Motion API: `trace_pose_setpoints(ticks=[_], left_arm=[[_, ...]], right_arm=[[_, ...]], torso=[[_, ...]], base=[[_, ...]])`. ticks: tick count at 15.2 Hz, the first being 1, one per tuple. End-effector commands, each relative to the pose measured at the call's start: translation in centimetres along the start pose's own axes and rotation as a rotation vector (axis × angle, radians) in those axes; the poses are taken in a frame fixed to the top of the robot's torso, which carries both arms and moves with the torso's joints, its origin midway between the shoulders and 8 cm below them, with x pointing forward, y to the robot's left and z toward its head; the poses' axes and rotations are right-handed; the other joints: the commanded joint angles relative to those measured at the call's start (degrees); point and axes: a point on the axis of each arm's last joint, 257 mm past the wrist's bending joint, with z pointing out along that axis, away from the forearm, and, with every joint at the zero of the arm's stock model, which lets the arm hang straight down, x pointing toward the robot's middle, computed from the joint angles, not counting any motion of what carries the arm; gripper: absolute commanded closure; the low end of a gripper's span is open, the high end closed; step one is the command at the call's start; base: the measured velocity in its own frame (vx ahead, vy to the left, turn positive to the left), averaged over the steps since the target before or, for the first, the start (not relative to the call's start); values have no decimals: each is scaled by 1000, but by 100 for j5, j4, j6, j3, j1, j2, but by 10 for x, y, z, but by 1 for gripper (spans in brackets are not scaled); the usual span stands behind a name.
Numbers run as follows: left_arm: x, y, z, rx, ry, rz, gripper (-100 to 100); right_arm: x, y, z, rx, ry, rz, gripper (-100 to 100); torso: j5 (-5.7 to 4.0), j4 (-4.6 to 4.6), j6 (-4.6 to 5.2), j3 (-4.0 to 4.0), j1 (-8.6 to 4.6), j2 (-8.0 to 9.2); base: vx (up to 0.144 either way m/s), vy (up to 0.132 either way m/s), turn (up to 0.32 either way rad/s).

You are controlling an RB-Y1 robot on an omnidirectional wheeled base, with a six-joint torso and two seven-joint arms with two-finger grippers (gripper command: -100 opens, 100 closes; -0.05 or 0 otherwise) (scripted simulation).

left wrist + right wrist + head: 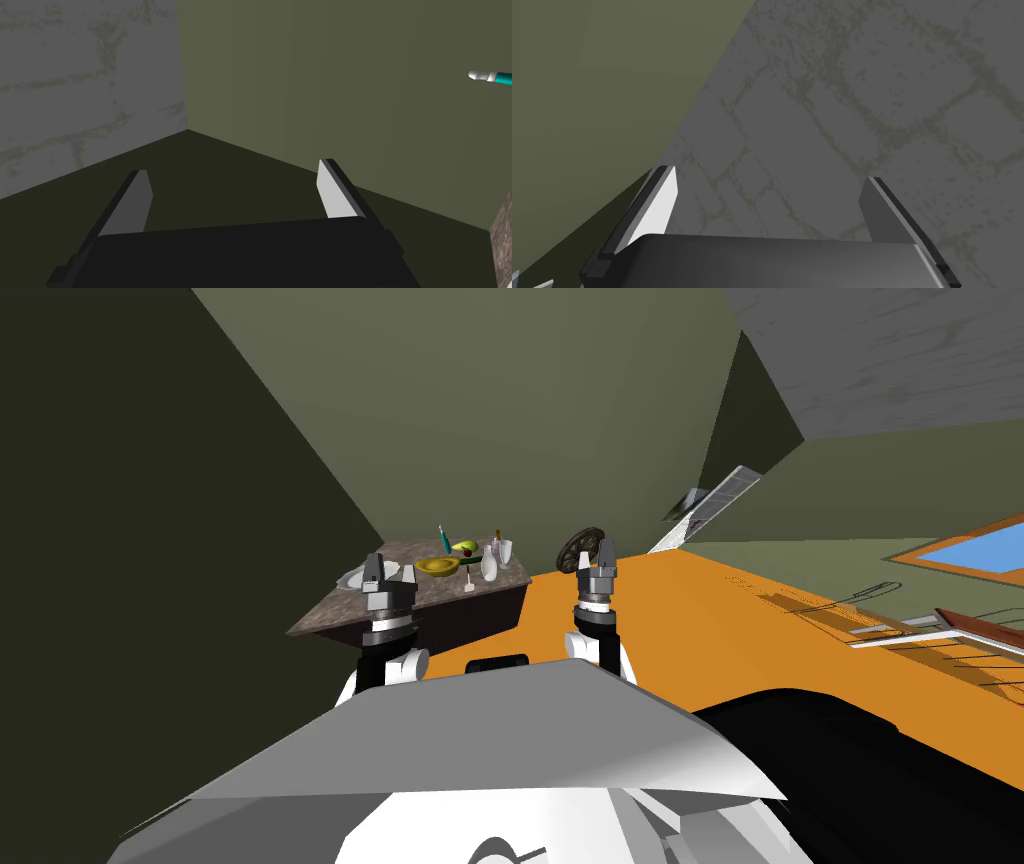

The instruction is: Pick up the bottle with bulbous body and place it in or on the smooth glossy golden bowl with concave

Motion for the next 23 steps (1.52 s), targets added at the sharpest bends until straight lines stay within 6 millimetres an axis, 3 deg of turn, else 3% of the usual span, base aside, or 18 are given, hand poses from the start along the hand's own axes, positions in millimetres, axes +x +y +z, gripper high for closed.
trace_pose_setpoints(ticks=[1, 9, 23], left_arm=[[2, 3, -2, -11, 35, 23, -100], [-4, 21, -18, -86, 151, 140, -100], [-57, 62, -69, -329, 347, 476, -100]], right_arm=[[0, 0, 0, 0, 0, 0, 0], [0, 0, 0, 0, 0, 0, 0], [0, 0, 0, 0, 0, 0, 0]], torso=[[0, 0, 0, 0, 0, 0], [-2, -2, 1, -6, -6, -10], [-4, -6, 3, -15, -16, -26]], base=[[4, -4, -32], [21, -16, -76], [55, -35, -168]])
